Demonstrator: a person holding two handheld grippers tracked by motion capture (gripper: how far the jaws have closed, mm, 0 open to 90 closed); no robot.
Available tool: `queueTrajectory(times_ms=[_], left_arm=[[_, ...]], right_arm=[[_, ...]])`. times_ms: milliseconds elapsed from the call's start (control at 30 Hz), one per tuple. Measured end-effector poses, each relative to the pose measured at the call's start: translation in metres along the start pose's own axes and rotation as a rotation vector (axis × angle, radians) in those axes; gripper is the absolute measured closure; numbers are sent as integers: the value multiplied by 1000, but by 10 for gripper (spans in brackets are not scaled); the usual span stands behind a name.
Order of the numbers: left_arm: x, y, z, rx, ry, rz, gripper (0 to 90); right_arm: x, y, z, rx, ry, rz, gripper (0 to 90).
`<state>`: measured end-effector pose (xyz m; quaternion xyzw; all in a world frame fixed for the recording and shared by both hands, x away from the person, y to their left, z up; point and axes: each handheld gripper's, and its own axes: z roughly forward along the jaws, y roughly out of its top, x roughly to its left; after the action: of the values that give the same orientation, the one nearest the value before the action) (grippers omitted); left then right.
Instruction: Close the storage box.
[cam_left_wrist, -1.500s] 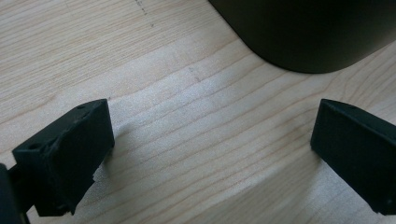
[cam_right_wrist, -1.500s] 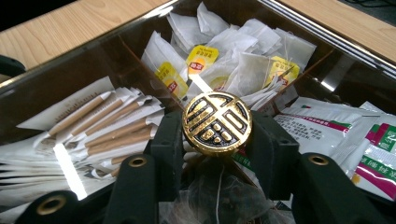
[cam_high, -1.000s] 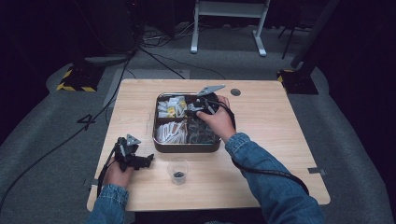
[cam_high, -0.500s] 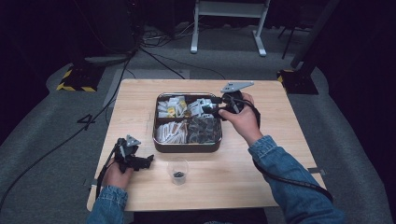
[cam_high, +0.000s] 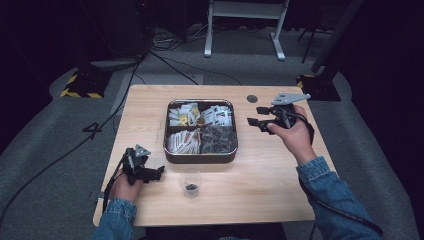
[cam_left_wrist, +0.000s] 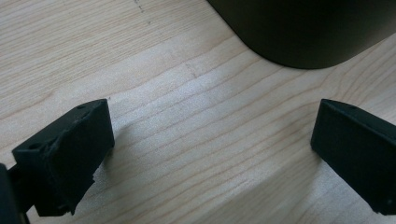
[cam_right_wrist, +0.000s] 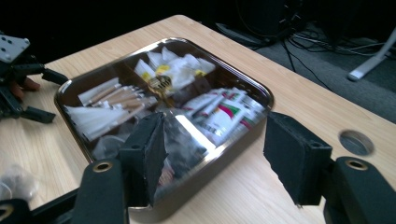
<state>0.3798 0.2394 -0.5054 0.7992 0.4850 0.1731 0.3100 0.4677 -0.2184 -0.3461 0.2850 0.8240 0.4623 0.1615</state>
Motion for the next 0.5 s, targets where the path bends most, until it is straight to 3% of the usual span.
queueTrajectory(times_ms=[167, 333, 433, 500], left_arm=[[2, 0, 0, -1, 2, -3, 0], [2, 0, 0, -1, 3, -3, 0], [1, 0, 0, 0, 4, -8, 0], [1, 0, 0, 1, 6, -8, 0]], right_arm=[[-12, -22, -21, 27, 15, -21, 377], [-24, -53, -33, 20, -1, 27, 371], [-29, -69, -44, -12, -26, 53, 368], [-33, -75, -49, 18, -37, 56, 354]])
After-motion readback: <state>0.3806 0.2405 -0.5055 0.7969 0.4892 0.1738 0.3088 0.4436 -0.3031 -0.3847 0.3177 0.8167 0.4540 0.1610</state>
